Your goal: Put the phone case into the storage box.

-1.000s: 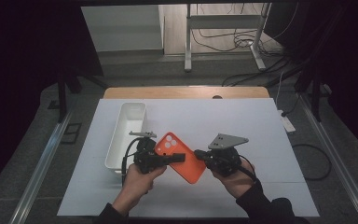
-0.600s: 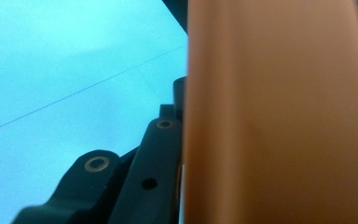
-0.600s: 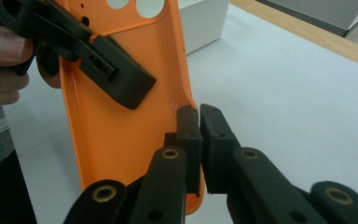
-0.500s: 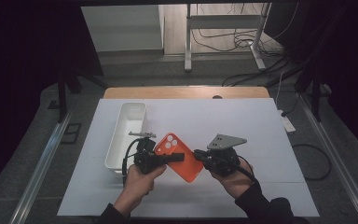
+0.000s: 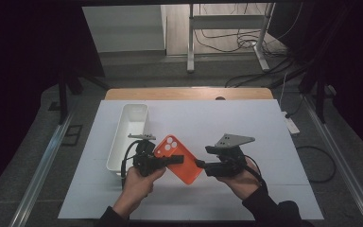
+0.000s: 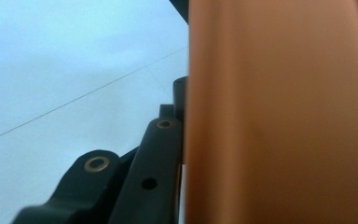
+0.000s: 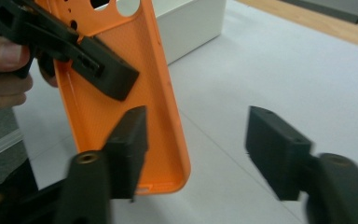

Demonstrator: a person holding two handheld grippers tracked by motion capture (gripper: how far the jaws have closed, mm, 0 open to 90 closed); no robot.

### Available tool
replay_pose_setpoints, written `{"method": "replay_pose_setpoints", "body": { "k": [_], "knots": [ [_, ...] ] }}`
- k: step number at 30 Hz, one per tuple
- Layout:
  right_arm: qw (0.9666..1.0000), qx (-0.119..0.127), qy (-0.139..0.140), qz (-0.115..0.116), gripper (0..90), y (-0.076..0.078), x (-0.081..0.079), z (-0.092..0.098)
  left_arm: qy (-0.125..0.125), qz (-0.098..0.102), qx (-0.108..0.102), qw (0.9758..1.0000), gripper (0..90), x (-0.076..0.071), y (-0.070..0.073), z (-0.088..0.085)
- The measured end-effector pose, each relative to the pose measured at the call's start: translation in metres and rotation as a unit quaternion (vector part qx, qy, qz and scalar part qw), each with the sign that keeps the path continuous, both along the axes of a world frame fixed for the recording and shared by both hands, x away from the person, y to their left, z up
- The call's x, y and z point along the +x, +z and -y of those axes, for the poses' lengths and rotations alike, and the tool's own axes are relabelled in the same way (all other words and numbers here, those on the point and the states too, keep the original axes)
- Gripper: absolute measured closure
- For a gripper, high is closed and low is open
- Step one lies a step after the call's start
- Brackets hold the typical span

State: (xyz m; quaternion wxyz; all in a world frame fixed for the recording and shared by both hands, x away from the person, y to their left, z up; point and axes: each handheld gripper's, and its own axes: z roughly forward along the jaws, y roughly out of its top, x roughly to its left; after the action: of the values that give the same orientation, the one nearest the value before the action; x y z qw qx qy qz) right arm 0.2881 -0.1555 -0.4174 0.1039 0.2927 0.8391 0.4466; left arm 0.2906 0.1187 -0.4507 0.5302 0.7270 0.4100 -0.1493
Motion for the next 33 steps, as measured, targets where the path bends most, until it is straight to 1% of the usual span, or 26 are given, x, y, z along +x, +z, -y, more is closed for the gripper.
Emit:
{"method": "replay_pose_setpoints", "body": {
  "k": [1,3,5,8,10,11,12,17,21,28,30,31,32,33],
  "knots": [
    [1.0000,0.000,0.000,0.000,32.7,0.000,0.000,0.000,0.000,0.000,0.000,1.0000,87.2,0.000,0.000,0.000],
    [1.0000,0.001,0.003,-0.007,25.2,-0.002,0.000,0.001,-0.004,0.003,0.001,1.0000,87.2,-0.001,0.000,-0.002],
    [0.9999,-0.002,0.005,-0.012,19.3,-0.003,0.000,0.003,-0.007,0.006,0.002,1.0000,87.2,-0.002,0.000,-0.003],
    [0.9997,-0.006,0.003,-0.022,6.9,-0.007,0.000,0.004,-0.016,0.014,0.009,0.9997,87.1,-0.003,-0.001,-0.003],
    [0.9995,-0.013,0.005,-0.030,1.3,-0.011,0.000,0.005,-0.020,0.016,0.014,0.9996,87.1,-0.004,-0.001,-0.003],
    [0.9995,-0.015,0.006,-0.027,0.0,-0.013,0.000,0.006,-0.023,0.018,0.017,0.9994,87.1,-0.004,-0.001,-0.003],
    [0.9994,-0.016,0.009,-0.029,0.0,-0.015,-0.001,0.006,-0.025,0.020,0.020,0.9993,87.1,-0.005,-0.002,-0.003],
    [0.9989,-0.007,0.032,-0.033,0.0,-0.019,-0.005,0.011,-0.035,0.026,0.032,0.9986,87.0,-0.007,-0.003,-0.004],
    [0.9981,-0.011,0.048,-0.037,0.0,-0.023,-0.009,0.014,-0.046,0.034,0.037,0.9977,86.9,-0.009,-0.004,-0.003],
    [0.9959,-0.005,0.071,-0.055,0.0,-0.026,-0.013,0.011,-0.066,0.045,0.036,0.9962,86.9,-0.011,-0.005,-0.001],
    [0.9956,-0.005,0.078,-0.052,0.0,-0.027,-0.015,0.008,-0.077,0.047,0.036,0.9953,86.9,-0.011,-0.004,0.001],
    [0.9956,-0.005,0.078,-0.052,0.0,-0.027,-0.015,0.008,-0.077,0.047,0.036,0.9953,86.9,-0.011,-0.004,0.001],
    [0.9958,-0.006,0.077,-0.049,0.0,-0.027,-0.015,0.007,-0.088,0.050,0.034,0.9943,86.9,-0.012,-0.004,0.003],
    [0.9952,-0.005,0.082,-0.054,0.0,-0.027,-0.017,0.005,-0.094,0.052,0.032,0.9937,86.9,-0.012,-0.004,0.004]
  ]
}}
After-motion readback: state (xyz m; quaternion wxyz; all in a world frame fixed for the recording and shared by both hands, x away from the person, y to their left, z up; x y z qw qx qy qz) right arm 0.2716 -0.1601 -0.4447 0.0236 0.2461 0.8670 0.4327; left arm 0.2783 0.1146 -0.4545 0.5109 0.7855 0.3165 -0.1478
